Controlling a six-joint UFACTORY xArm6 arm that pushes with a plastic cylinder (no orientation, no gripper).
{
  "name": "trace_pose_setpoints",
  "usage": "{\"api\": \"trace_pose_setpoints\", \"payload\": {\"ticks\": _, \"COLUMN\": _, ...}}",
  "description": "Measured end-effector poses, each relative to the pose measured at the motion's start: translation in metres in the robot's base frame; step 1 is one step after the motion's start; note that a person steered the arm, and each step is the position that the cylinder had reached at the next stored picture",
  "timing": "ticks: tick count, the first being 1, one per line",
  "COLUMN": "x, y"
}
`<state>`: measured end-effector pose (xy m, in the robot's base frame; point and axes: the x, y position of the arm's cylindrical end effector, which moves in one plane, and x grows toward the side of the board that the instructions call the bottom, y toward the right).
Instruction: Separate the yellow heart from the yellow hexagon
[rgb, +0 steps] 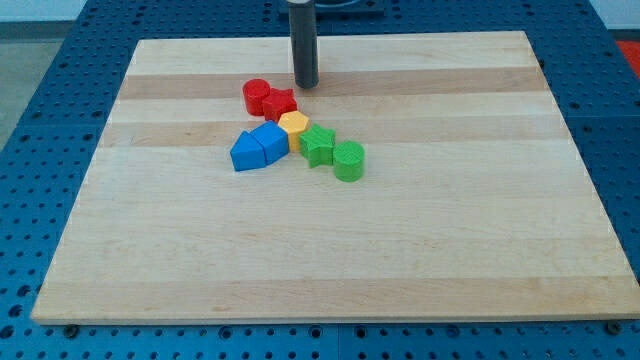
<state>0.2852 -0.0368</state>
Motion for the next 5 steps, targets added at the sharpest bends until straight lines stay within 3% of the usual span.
{"api": "trace_pose_setpoints", "payload": {"ticks": 2, "x": 0.001, "y": 0.056}}
{"api": "trace_pose_setpoints", "payload": {"ticks": 3, "x": -0.027, "y": 0.083}}
{"api": "trace_pose_setpoints", "payload": {"ticks": 4, "x": -0.046, "y": 0.076}}
{"api": "trace_pose_setpoints", "payload": {"ticks": 5, "x": -0.005, "y": 0.068}}
